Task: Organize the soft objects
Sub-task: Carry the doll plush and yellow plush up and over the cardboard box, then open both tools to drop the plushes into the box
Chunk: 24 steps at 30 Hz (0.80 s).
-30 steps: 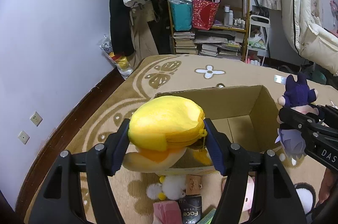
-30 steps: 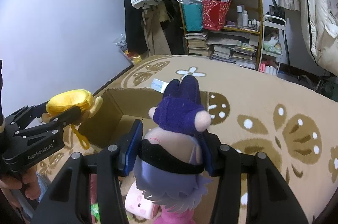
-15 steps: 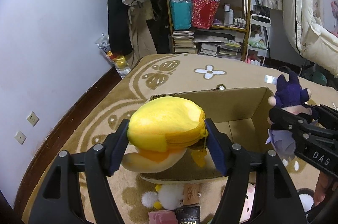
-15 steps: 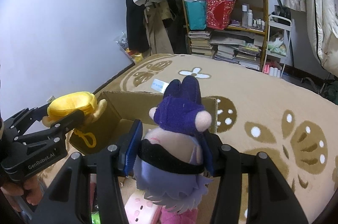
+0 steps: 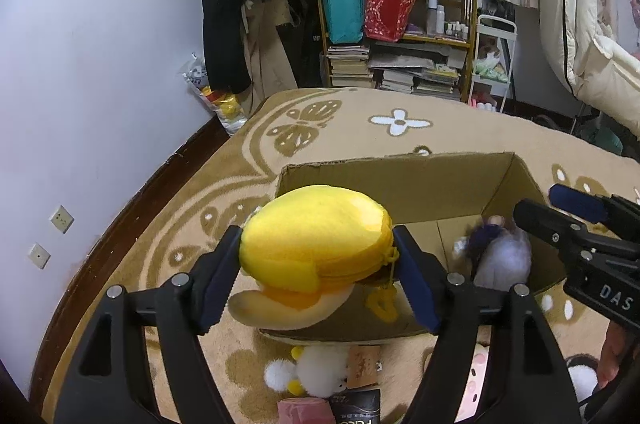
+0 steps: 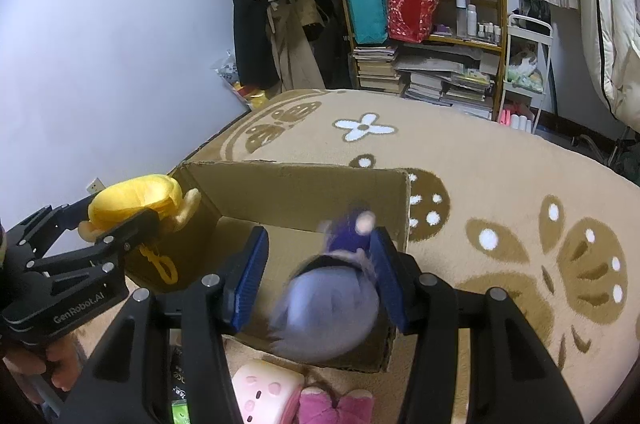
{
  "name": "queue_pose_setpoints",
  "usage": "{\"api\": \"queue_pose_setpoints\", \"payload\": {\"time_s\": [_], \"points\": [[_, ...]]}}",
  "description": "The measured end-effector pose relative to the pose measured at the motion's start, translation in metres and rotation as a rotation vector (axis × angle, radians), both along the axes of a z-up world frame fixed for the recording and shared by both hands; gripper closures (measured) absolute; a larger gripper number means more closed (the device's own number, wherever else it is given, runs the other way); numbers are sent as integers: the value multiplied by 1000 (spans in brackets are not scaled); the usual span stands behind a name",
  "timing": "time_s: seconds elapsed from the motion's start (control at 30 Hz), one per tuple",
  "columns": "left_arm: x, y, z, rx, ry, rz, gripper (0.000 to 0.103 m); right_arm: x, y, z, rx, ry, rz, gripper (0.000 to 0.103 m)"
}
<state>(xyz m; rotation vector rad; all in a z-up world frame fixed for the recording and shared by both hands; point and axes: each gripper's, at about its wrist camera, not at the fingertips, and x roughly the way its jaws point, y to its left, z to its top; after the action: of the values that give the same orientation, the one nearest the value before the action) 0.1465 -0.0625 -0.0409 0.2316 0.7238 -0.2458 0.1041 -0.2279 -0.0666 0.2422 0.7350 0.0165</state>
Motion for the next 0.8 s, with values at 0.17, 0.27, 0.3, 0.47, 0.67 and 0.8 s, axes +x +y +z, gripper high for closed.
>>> {"api": "queue_pose_setpoints", "payload": {"time_s": [0.17,0.27,0.3,0.47,0.67,0.8], "points": [[-3,-1,2,24,-9,10,17,-3,-1,0,0,-1,-2,34],[-6,1,5,37,-34,26,1,-5,-2,0,-3,-3,-9,18],[-7,2,7,36,-46,31,0,-6,-3,1,0,-8,-13,17],[-9,7,10,34,-42,42,0,-11,-6,4,8,-11,-25,13],[-12,19,15,17,-29,80,0,-16,-8,5,8,-3,-38,12],[-16,31,19,-11,-21,108,0,-19,-8,6,14,-2,-43,12]]}}
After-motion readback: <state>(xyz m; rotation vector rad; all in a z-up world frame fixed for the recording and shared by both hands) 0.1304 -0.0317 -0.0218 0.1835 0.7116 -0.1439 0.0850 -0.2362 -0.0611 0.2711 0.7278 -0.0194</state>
